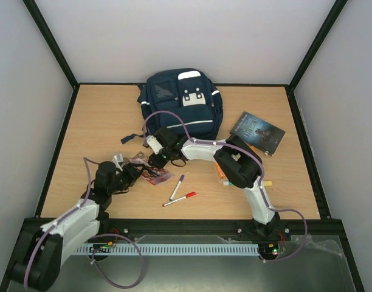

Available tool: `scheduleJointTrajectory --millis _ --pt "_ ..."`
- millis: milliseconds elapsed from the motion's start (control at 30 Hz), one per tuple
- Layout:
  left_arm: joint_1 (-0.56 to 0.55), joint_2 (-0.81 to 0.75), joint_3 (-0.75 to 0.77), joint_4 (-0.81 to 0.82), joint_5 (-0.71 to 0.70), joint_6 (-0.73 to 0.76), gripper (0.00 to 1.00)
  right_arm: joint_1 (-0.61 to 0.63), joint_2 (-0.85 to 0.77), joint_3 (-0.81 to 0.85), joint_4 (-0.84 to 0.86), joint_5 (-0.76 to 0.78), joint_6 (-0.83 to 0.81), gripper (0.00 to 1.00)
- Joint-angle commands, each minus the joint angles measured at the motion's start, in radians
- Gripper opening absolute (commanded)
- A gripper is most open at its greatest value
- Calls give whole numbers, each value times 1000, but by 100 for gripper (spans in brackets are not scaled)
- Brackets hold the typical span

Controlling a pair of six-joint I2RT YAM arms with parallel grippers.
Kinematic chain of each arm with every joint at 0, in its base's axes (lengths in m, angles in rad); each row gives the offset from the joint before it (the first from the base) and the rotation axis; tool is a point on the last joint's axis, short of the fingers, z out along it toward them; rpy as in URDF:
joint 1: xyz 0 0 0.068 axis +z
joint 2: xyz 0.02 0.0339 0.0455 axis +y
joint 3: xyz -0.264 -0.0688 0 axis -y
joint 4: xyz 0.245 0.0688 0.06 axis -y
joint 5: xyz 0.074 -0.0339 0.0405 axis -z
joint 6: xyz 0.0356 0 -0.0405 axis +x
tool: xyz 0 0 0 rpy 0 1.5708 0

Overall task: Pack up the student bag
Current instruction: Pick up the book from the center of the board.

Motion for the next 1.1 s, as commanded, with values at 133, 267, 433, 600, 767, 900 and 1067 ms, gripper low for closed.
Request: scheduleJointTrajectory --millis 133,267,433,600,767,900,1067 --pt "15 -166 42 -162 -100 36 23 33 117 -78 -271 -10 8 28" --pt "18 -160 73 -205 -79 51 12 21 81 -77 -278 -1 13 31" --pt "17 -202 227 -415 -88 132 2 -49 -75 -80 -314 -22 18 38" --pt "17 -186 420 -572 -74 242 2 -182 -316 -105 -338 -264 34 46" --pt "13 -91 604 -596 40 337 2 -323 -545 -147 -328 -357 -1 59" --pt "3 -25 678 -468 168 386 2 -442 -690 -168 -328 -422 1 82" --pt "-19 60 720 -272 333 397 2 -524 -769 -240 -323 -563 -29 98"
